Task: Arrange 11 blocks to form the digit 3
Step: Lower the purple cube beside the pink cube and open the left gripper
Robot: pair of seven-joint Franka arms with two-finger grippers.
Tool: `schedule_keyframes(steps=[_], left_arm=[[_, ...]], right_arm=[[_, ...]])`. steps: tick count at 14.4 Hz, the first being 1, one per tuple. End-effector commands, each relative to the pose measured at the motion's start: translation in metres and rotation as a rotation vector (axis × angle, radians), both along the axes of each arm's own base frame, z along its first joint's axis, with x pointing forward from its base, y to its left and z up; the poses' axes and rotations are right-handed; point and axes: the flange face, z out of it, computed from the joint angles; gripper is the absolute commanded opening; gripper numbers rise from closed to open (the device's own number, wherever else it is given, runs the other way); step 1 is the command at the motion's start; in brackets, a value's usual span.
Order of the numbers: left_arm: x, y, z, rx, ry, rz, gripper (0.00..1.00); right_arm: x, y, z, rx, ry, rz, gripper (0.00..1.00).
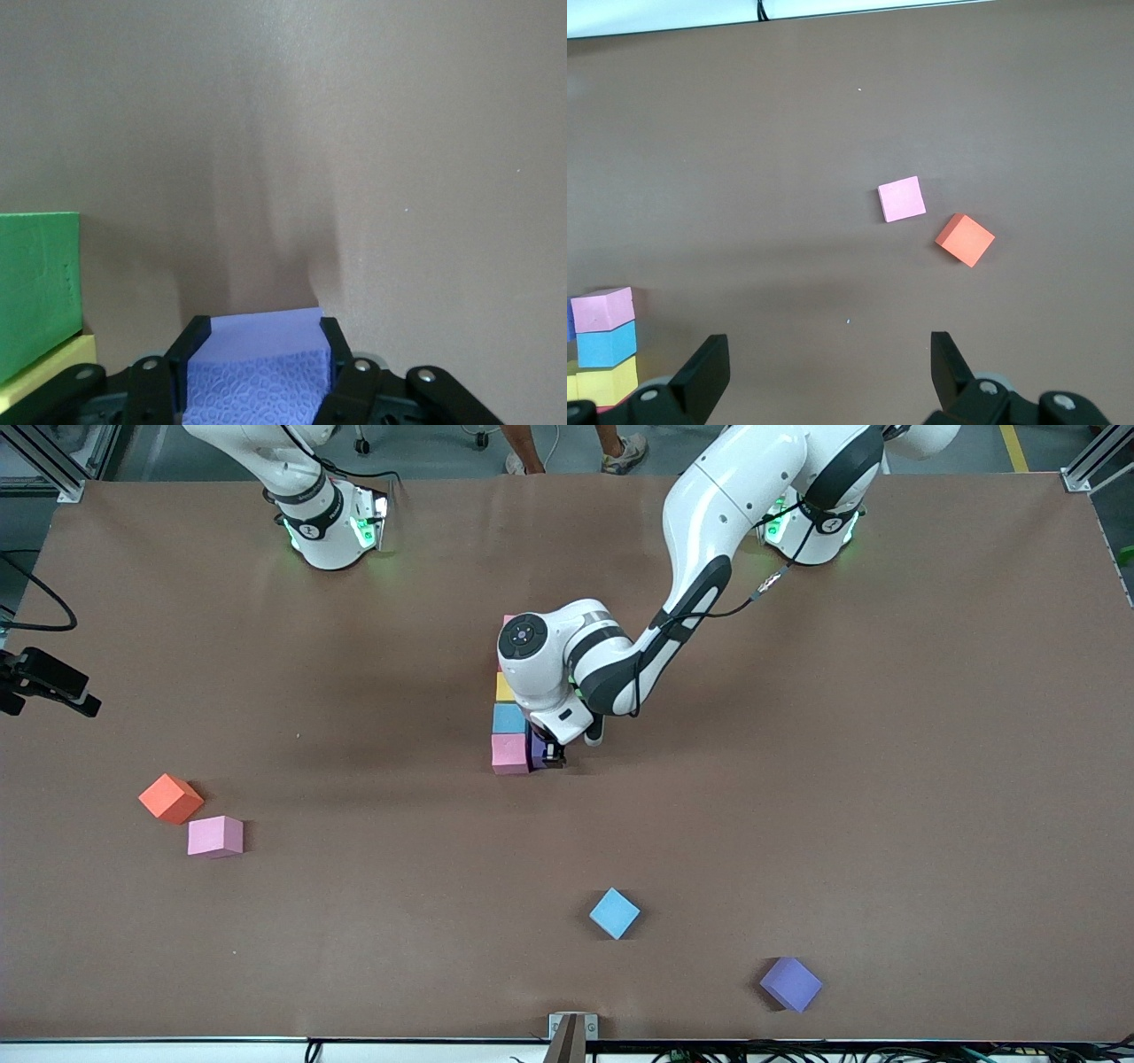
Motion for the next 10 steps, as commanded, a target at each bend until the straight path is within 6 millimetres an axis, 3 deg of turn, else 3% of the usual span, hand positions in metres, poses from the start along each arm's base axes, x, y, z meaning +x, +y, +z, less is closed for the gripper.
schedule_keyframes(steps=[1, 4, 10], left_arm=[[0.0072, -0.0057, 0.0012, -0.006, -0.035, 0.011, 0.22], [0.0162, -0.0008, -0.0006, -0.005, -0.058, 0.033, 0.22], [0.0132, -0.0053, -0.0032, -0.005, -0.072, 0.017, 0.22]], right_arm=[[-0.0076, -0.0010, 0.0068, -0.018, 0.000, 0.014, 1.00], [-0.0076, -0.0010, 0.0068, -0.018, 0.000, 0.014, 1.00], [-0.0077, -0.0018, 0.0068, -0.018, 0.000, 0.011, 1.00]])
